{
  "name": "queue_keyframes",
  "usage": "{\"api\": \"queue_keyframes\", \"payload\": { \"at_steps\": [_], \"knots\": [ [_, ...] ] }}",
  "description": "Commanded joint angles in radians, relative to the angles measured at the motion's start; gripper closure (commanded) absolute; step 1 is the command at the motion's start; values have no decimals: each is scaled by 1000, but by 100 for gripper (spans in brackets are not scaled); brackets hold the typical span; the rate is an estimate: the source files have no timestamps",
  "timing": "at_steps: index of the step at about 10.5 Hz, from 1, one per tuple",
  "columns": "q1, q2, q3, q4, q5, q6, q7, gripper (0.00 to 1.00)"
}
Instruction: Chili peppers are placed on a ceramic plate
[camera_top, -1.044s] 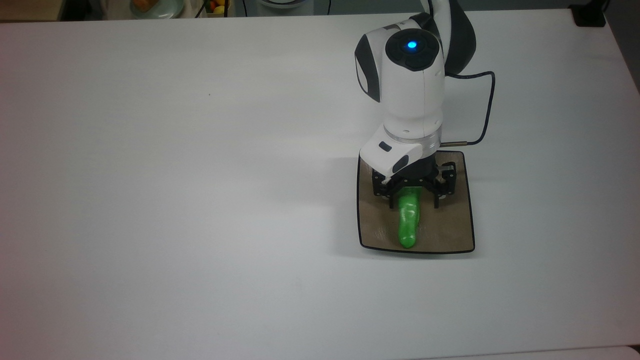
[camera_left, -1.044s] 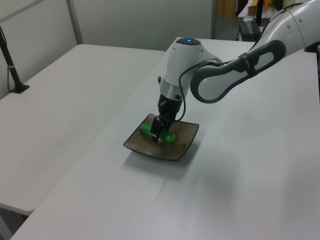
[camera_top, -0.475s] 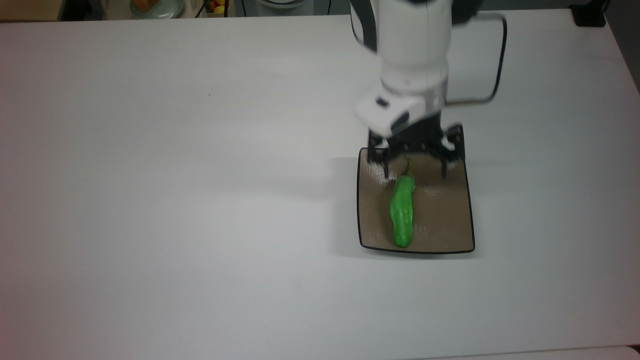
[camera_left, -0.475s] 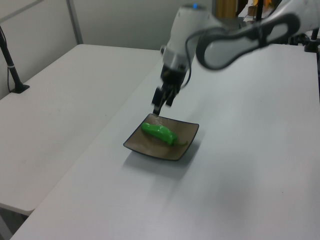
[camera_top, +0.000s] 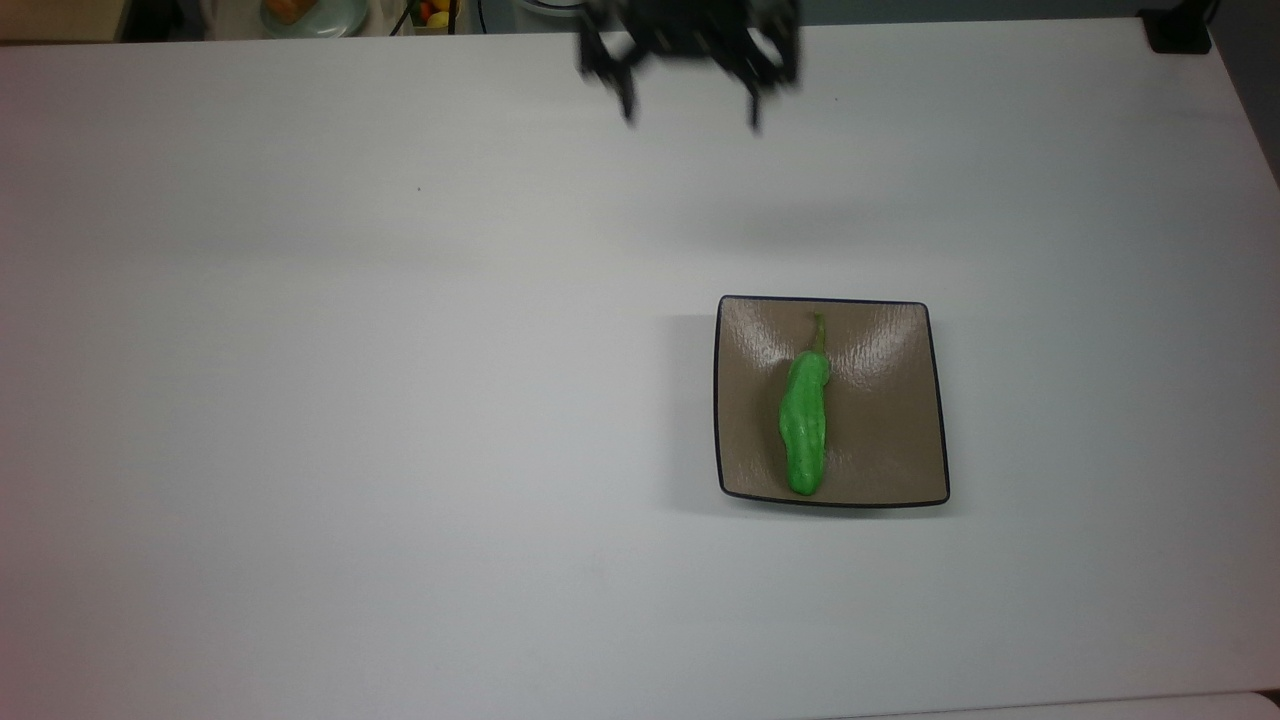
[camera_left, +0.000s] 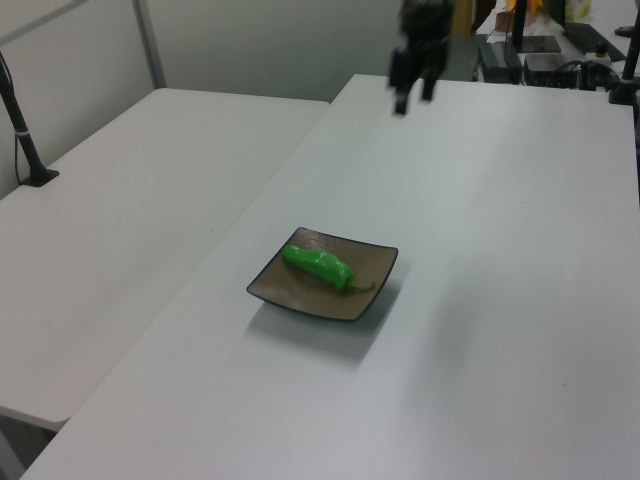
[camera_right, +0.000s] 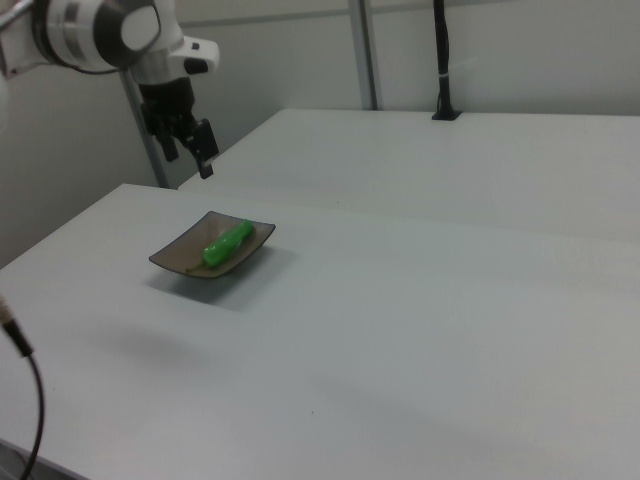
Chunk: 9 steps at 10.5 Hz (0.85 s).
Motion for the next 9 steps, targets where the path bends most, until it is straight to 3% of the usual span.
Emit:
{"api": "queue_keyframes", "payload": {
  "at_steps": [1, 3, 5, 9],
  "knots": [
    [-52, -162, -7, -143, -5, -106, -128, 0],
    [-48, -227, -37, -230, -10, -113, -252, 0],
    [-43, -224, -45, -249, -39, -47, -352, 0],
    [-43, -218, -48, -284, -40, 36, -372, 0]
  ]
}}
